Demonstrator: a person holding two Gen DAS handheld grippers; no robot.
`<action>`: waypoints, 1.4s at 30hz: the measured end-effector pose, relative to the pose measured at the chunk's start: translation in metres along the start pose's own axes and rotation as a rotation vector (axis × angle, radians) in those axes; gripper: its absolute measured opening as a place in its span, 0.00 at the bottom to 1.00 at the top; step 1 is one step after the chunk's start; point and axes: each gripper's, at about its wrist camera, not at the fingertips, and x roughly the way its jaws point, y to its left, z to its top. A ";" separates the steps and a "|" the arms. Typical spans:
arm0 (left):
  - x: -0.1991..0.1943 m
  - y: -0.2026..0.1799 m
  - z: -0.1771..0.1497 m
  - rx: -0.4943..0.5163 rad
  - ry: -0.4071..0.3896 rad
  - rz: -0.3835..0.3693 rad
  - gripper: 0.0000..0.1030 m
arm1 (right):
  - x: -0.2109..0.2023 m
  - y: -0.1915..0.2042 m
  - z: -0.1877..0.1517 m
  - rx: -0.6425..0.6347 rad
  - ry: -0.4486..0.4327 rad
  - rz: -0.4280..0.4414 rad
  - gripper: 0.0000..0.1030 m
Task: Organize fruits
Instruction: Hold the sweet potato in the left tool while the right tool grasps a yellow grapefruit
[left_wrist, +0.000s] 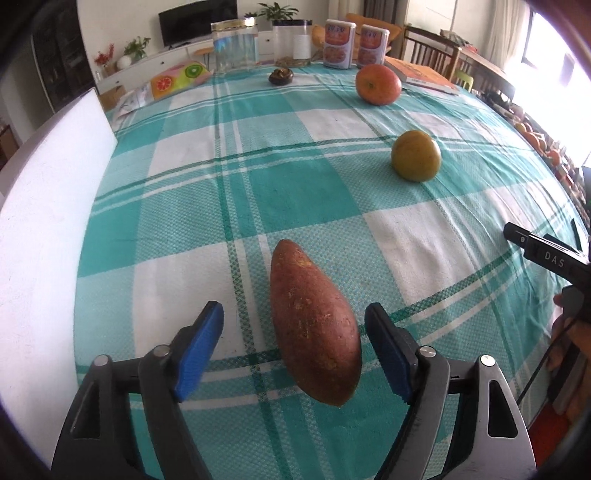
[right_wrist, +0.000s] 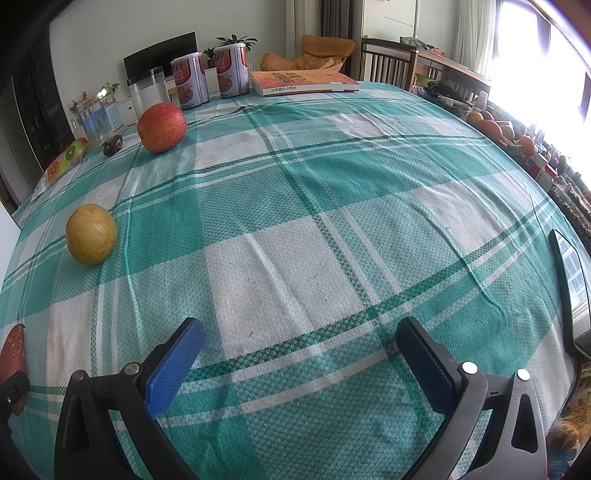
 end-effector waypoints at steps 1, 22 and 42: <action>0.003 0.001 -0.002 -0.004 0.005 0.005 0.80 | 0.000 0.000 0.000 0.000 0.000 0.000 1.00; 0.006 0.005 -0.017 -0.031 -0.094 0.047 0.94 | 0.000 0.001 0.000 -0.001 0.000 0.000 1.00; 0.007 0.006 -0.017 -0.032 -0.094 0.048 0.95 | -0.004 -0.002 0.000 0.018 -0.022 0.053 1.00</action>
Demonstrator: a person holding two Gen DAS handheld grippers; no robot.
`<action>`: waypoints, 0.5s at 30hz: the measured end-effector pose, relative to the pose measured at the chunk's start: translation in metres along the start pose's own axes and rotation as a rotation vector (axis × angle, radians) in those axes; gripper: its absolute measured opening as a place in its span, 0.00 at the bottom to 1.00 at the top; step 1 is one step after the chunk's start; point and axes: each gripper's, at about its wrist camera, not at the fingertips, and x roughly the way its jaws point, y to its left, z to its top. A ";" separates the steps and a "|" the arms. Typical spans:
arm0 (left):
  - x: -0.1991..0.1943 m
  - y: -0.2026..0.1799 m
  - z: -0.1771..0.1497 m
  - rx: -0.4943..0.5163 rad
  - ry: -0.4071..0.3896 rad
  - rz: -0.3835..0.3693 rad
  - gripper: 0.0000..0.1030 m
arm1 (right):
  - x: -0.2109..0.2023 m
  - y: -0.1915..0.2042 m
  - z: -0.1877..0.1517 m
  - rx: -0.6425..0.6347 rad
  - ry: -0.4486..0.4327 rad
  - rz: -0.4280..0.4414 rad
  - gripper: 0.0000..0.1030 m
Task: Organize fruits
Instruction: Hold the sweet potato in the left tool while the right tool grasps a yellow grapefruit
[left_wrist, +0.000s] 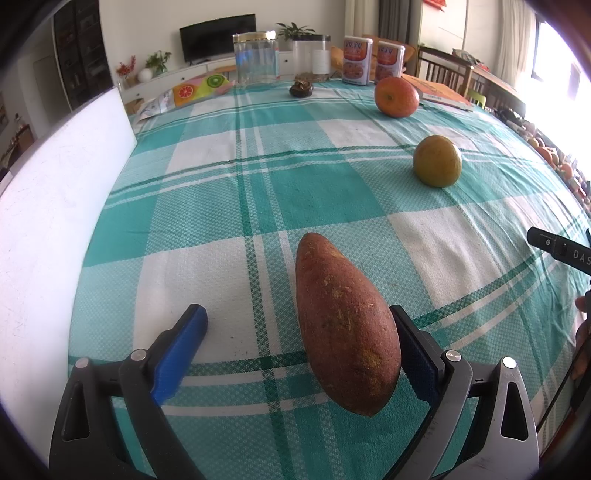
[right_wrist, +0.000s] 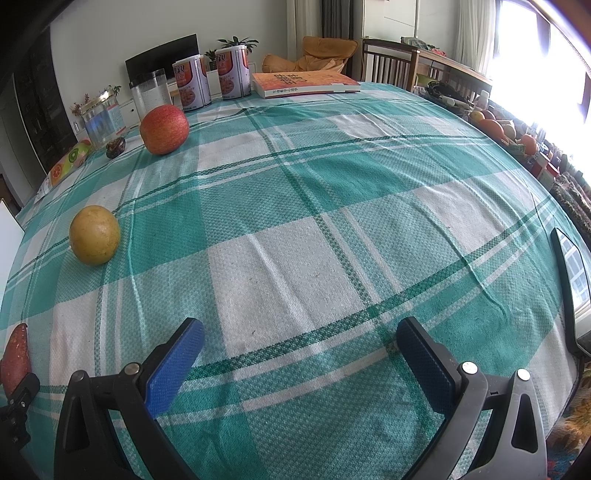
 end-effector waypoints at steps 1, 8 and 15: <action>0.000 0.000 0.000 0.000 0.000 0.000 0.95 | -0.004 -0.001 0.000 0.020 -0.019 0.039 1.00; 0.000 0.000 0.000 0.000 0.000 0.000 0.95 | -0.011 0.087 0.035 -0.225 -0.067 0.288 1.00; 0.000 0.000 0.000 0.000 0.000 0.000 0.95 | 0.033 0.138 0.060 -0.337 0.024 0.235 0.98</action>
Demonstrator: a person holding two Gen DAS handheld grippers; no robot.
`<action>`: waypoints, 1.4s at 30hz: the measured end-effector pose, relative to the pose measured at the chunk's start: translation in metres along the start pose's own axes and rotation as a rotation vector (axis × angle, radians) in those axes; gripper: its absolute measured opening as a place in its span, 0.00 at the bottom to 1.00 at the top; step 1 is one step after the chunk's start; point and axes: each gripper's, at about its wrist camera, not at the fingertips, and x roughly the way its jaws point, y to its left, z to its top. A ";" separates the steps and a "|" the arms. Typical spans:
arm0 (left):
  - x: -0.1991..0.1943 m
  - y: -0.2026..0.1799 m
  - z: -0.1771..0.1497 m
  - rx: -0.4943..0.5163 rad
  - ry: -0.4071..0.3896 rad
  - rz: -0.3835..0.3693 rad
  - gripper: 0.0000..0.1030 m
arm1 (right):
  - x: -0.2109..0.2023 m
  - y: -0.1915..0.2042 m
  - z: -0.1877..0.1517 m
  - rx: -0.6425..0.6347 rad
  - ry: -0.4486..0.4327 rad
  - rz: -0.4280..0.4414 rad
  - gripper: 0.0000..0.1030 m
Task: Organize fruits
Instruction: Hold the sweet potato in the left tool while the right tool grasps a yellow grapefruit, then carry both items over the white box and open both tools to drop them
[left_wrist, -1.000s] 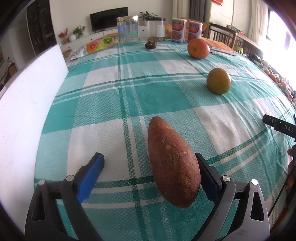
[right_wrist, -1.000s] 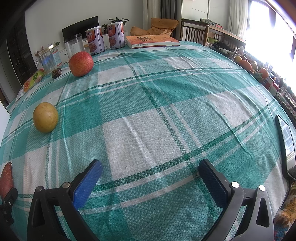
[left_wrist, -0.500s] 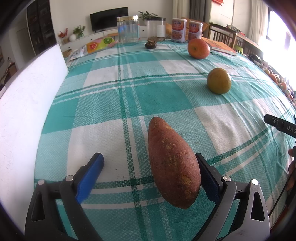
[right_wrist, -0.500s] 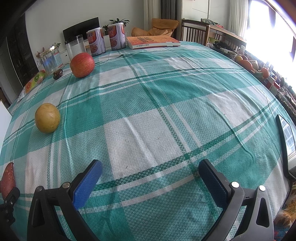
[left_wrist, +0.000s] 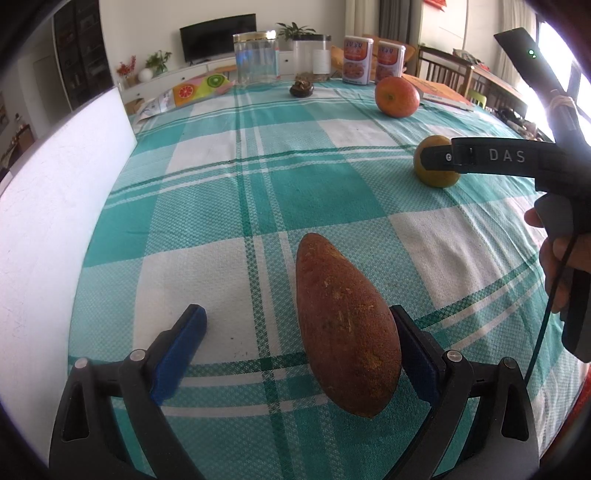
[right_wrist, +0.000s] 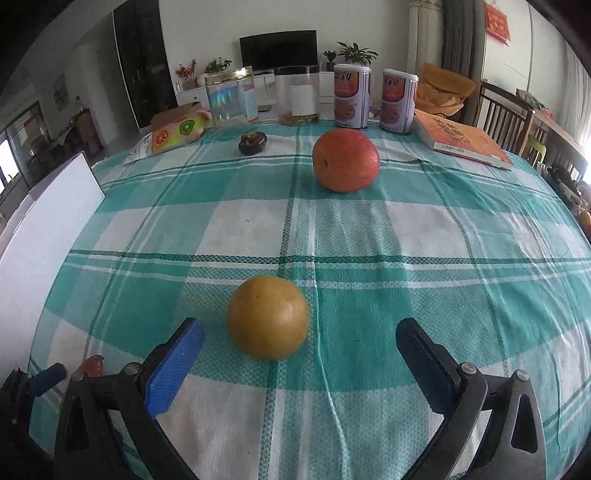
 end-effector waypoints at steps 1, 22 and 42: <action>0.000 0.000 0.000 0.000 0.000 0.000 0.95 | 0.005 0.001 0.001 -0.004 0.016 0.000 0.93; -0.016 0.007 0.000 -0.031 0.034 -0.195 0.43 | -0.071 -0.023 -0.085 0.134 0.014 0.233 0.48; -0.190 0.189 -0.019 -0.397 -0.115 -0.070 0.42 | -0.152 0.230 -0.027 -0.261 0.009 0.678 0.48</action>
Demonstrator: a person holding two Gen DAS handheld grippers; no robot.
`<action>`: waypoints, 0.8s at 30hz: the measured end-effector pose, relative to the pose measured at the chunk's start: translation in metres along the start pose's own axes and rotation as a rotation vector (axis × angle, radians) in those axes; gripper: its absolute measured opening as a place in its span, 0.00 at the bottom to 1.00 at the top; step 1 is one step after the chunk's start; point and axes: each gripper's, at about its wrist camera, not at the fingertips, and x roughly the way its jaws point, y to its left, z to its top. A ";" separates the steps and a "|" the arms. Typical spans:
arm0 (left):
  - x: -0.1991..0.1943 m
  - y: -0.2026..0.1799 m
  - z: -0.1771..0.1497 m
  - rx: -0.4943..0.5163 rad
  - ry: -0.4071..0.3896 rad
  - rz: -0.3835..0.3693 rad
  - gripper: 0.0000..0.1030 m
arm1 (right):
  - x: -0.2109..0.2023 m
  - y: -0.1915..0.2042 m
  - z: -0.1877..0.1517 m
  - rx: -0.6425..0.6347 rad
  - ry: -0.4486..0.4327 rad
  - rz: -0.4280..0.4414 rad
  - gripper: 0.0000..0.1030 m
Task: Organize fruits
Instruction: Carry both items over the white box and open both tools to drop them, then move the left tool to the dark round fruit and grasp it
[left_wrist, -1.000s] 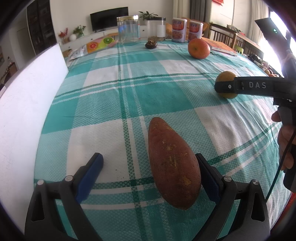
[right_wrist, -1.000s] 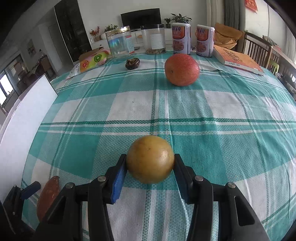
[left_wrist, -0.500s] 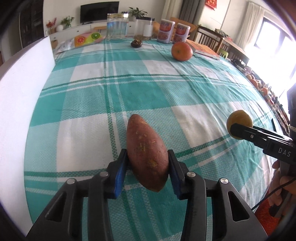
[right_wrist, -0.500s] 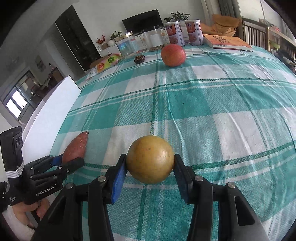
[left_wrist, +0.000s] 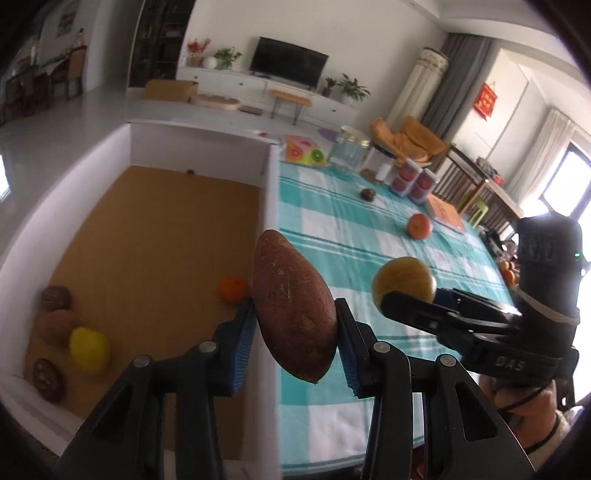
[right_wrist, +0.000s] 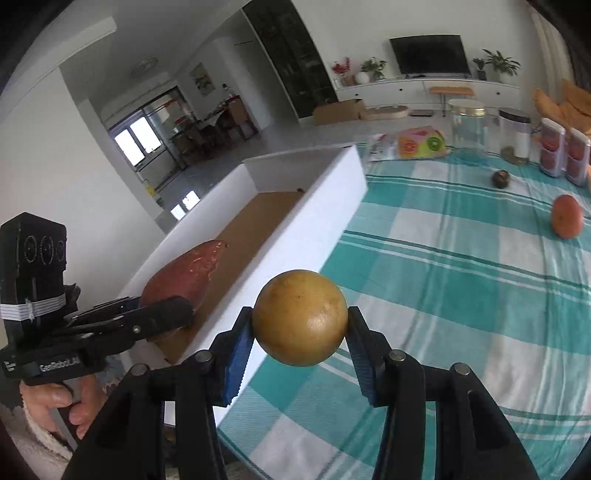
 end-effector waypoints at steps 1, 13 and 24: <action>0.006 0.017 0.002 -0.027 0.019 0.057 0.42 | 0.013 0.016 0.007 -0.023 0.022 0.030 0.48; 0.032 0.083 0.002 -0.142 0.083 0.297 0.71 | 0.097 0.082 0.025 -0.136 0.223 0.009 0.52; 0.014 -0.021 0.003 0.055 -0.023 0.115 0.82 | -0.009 -0.079 -0.027 -0.016 -0.055 -0.429 0.99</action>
